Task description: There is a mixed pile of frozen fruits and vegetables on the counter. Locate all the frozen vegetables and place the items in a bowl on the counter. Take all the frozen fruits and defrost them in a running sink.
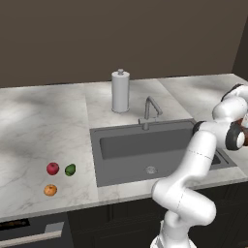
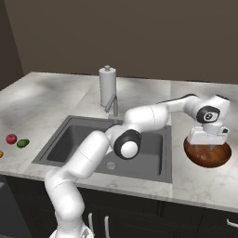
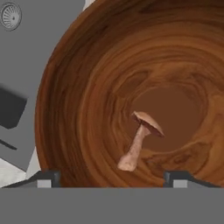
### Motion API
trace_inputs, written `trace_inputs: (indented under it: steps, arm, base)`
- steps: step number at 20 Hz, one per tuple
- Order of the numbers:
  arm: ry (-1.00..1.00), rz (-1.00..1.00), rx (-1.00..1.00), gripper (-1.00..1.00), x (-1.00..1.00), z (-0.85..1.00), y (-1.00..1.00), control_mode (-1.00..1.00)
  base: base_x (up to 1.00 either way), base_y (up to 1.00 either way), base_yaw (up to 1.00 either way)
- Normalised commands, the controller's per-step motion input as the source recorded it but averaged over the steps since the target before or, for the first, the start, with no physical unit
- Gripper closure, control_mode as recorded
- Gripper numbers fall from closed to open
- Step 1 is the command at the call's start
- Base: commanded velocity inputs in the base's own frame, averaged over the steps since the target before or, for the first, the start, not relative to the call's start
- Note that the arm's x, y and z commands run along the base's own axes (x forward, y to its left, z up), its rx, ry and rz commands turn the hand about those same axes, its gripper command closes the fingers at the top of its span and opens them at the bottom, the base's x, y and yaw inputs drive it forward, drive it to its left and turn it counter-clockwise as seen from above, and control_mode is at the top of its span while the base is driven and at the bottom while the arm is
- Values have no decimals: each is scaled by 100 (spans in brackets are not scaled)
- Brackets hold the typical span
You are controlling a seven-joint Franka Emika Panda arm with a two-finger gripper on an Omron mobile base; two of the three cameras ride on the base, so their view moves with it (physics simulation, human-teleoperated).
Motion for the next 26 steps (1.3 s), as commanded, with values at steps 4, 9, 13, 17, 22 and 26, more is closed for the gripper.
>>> trace_inputs:
  steps: [4, 9, 13, 17, 22, 26]
  arm:
    - [2, -5, 0, -100, -8, 40, 4, -100]
    - [-1, -8, 3, -100, -16, 48, 37, -100]
    - [-3, -9, 0, -100, -34, 41, 68, -100]
    - [-4, -17, -7, -100, -30, 20, 58, -100]
    - [16, -10, 0, -100, -42, 25, 81, -100]
    - [17, -1, 0, -100, -29, 31, 100, -100]
  base:
    - [0, 0, 0]
    - [0, 0, 0]
    - [0, 0, 0]
    - [0, 0, 0]
    - [0, 0, 0]
    - [0, 0, 0]
